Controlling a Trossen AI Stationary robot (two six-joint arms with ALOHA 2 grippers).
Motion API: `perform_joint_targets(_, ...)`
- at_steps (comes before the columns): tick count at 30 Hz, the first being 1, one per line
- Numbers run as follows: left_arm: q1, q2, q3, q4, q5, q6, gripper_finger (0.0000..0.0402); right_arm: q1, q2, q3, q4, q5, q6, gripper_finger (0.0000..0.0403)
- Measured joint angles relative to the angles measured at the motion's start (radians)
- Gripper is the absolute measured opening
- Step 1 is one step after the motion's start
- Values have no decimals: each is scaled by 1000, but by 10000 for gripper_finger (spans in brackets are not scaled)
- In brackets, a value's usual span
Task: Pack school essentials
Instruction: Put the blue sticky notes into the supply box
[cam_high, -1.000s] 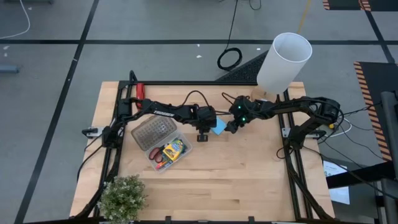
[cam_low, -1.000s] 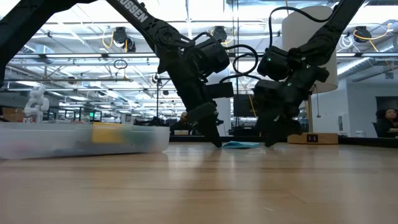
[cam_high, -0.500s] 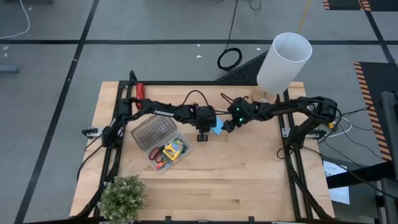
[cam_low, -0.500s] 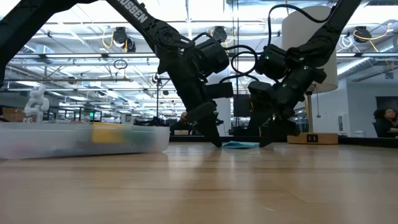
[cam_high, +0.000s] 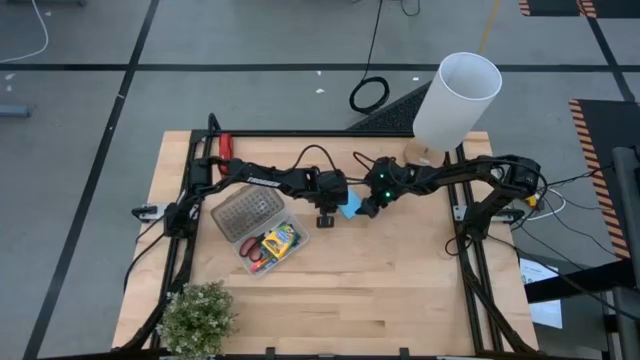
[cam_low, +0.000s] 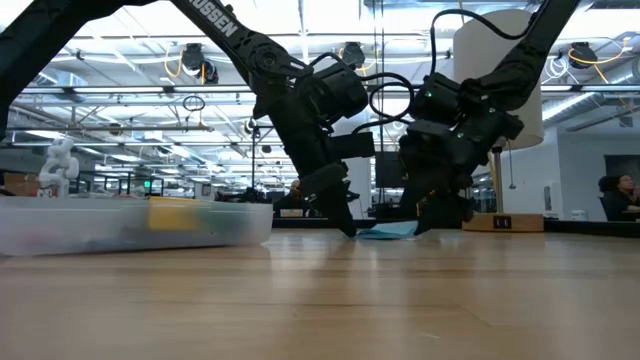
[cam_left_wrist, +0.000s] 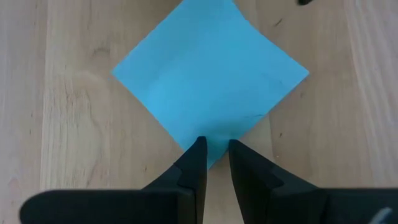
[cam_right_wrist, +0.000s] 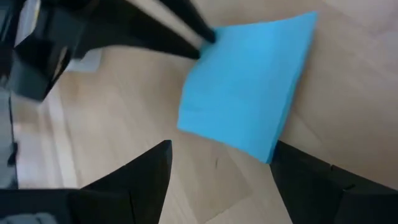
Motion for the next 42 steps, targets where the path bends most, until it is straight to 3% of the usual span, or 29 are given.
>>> perform_joint_targets(10, 0, 0, 0, -3, -8, 29, 69, 10, -11, 2, -120, 29, -465, 256)
perform_joint_targets(19, -1, 0, 0, -3, -14, 35, 69, 171, -96, 1, -257, 524, -825, 256)
perform_joint_targets(23, -1, 0, 0, -3, -15, 34, 69, 237, -103, 1, -239, 652, -977, 255)
perform_joint_targets(31, -1, 0, 0, 0, -15, 34, 69, 315, -91, 0, -171, 659, -1343, 223)
perform_joint_targets(42, 1, 0, 0, 6, -11, 36, 69, 329, -91, 0, -113, 727, -1636, 151)
